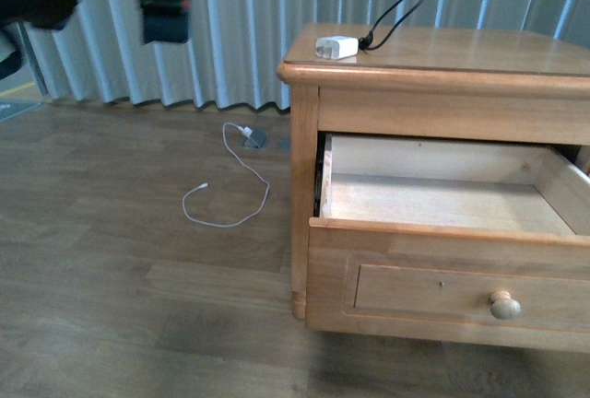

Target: Put charger into drawer

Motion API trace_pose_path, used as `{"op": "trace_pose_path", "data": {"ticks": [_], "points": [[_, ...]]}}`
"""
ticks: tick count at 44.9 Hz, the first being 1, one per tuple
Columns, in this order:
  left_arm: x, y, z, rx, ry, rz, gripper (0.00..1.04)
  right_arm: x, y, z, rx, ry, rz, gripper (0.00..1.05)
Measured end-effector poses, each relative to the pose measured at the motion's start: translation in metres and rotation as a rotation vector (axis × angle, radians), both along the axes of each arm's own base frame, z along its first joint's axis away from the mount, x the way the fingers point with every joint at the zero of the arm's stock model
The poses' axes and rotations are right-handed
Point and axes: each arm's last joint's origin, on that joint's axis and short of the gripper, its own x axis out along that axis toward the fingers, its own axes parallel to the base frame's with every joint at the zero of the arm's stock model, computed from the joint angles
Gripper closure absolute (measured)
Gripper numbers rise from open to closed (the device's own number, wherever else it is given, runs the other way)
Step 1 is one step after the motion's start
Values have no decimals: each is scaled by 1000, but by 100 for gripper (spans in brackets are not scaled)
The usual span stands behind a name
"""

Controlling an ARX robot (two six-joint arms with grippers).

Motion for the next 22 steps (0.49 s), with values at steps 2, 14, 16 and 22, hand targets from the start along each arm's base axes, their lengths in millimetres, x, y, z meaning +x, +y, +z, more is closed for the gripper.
{"op": "trace_pose_path", "data": {"ticks": [2,14,16,22], "points": [[27,-19,6,35,7,-51,6,0,0,0,0,0,0,8],[138,-105,1,150,21,-200,6,0,0,0,0,0,0,8],[147,-111,-2,154,20,-205,6,0,0,0,0,0,0,8],[175,-130,-11,154,7,-227,6,0,0,0,0,0,0,8]]}}
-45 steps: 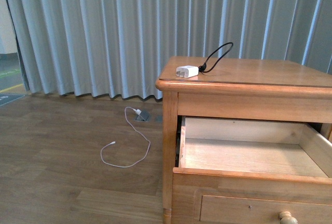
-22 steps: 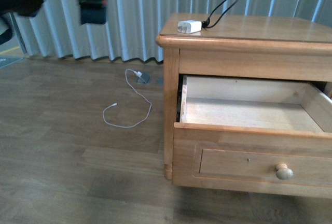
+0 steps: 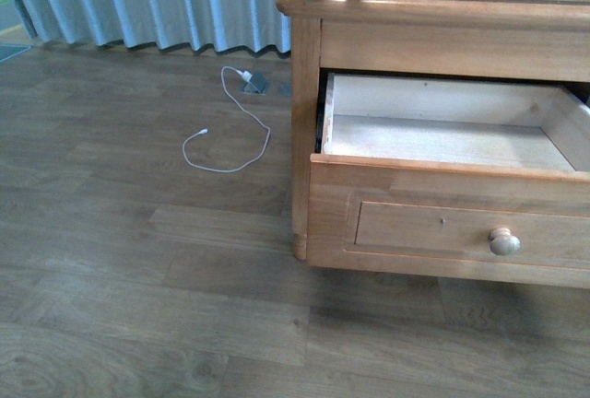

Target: Put charger into drawer

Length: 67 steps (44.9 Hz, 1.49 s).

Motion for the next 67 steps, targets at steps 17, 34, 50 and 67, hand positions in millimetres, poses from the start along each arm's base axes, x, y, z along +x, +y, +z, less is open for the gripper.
{"op": "trace_pose_path", "data": {"ticks": [17,34,50,67], "points": [[29,-26,-13,18,30,-6,12,0,0,0,0,0,0,8],[25,-28,-14,47,61,-1,64,0,0,0,0,0,0,8],[-8,-11,9,-11,-13,-27,64,0,0,0,0,0,0,8],[-109,-12,33,48,14,-353,64,0,0,0,0,0,0,8]]}}
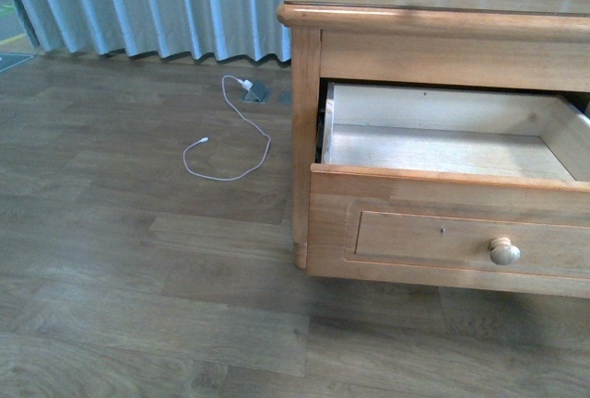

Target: Put charger into drawer

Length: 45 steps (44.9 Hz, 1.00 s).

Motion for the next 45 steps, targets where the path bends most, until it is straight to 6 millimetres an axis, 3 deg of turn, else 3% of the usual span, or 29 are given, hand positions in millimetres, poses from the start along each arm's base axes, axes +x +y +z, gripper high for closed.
{"op": "trace_pose_path", "data": {"ticks": [5,11,20,27,31,37,41,43,45], "points": [[-18,-10,-30,71,76,-73,64,0,0,0,0,0,0,8],[-19,-14,-47,114,114,-83,64,0,0,0,0,0,0,8],[-4,-23,-76,146,156,-47,64,0,0,0,0,0,0,8],[17,-37,-113,171,239,-32,64,0,0,0,0,0,0,8],[26,-45,-123,167,248,-22,49,0,0,0,0,0,0,8],[27,-49,-122,157,213,10,31,0,0,0,0,0,0,8],[27,-48,-112,124,159,50,19,0,0,0,0,0,0,8],[22,-44,-100,92,122,89,8,0,0,0,0,0,0,8],[16,-37,-86,68,85,125,5,0,0,0,0,0,0,8]]}}
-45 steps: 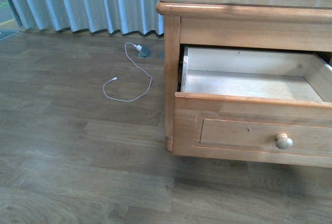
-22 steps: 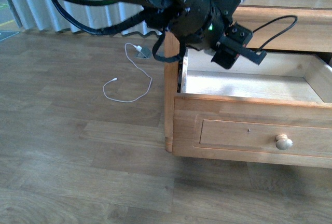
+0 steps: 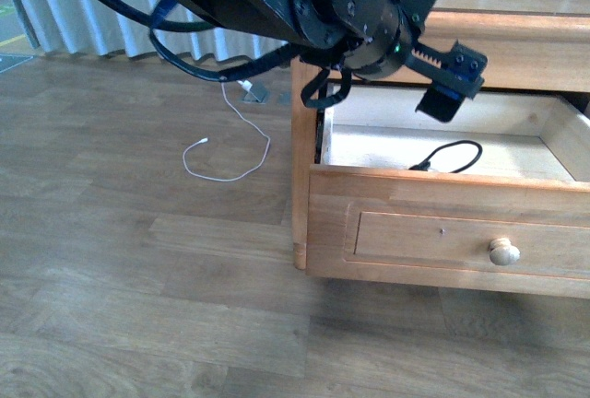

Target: Put charger into drawer

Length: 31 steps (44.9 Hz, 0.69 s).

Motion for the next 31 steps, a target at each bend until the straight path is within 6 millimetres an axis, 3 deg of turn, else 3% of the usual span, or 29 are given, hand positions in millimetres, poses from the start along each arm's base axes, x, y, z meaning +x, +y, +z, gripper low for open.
{"op": "trace_pose_path", "data": {"ticks": [7,15,21,23,27,31], "points": [[-34,48,62,-85,-154,158,6,0,0,0,0,0,0,8],[-86,107,105,-142,-266,318,6,0,0,0,0,0,0,8],[-136,140,118,-165,-313,413,6,0,0,0,0,0,0,8],[-161,154,119,-179,-321,449,6,0,0,0,0,0,0,8],[-196,174,111,-197,-328,535,6,0,0,0,0,0,0,8],[-227,191,90,-210,-297,615,6,0,0,0,0,0,0,8]]}}
